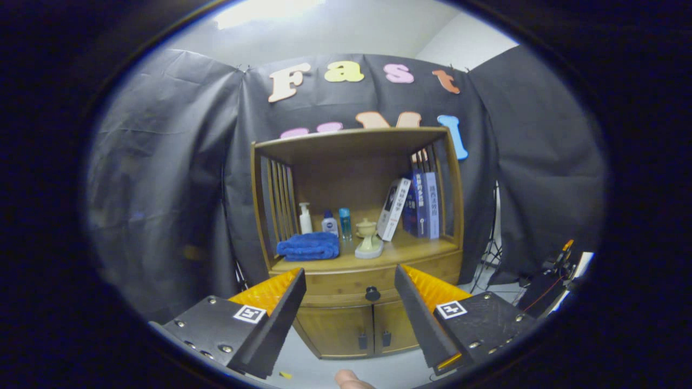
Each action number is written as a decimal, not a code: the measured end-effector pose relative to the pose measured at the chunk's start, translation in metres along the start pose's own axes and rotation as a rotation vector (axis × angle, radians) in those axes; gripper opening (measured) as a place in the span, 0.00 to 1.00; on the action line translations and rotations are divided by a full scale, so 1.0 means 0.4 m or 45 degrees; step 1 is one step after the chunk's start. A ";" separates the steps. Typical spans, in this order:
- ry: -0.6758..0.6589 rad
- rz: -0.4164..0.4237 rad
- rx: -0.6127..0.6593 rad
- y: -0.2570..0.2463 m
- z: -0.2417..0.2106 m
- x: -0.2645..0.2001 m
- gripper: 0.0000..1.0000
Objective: Pull open the drawer, take out the items inside it, and place them on the countertop above the cabinet.
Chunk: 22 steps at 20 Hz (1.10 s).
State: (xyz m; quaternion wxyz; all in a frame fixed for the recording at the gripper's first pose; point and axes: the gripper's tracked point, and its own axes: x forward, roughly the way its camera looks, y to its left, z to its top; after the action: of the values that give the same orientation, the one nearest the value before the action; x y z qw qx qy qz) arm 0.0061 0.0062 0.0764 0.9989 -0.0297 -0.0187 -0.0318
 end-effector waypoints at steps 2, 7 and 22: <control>-0.016 0.013 -0.029 0.023 0.021 -0.017 0.99; -0.082 0.047 -0.108 0.061 0.033 -0.043 0.99; -0.117 0.056 -0.155 0.060 0.015 -0.057 0.99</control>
State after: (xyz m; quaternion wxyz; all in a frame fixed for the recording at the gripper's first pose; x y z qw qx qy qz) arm -0.0154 0.0318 0.0799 0.9938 -0.0924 -0.0619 -0.0097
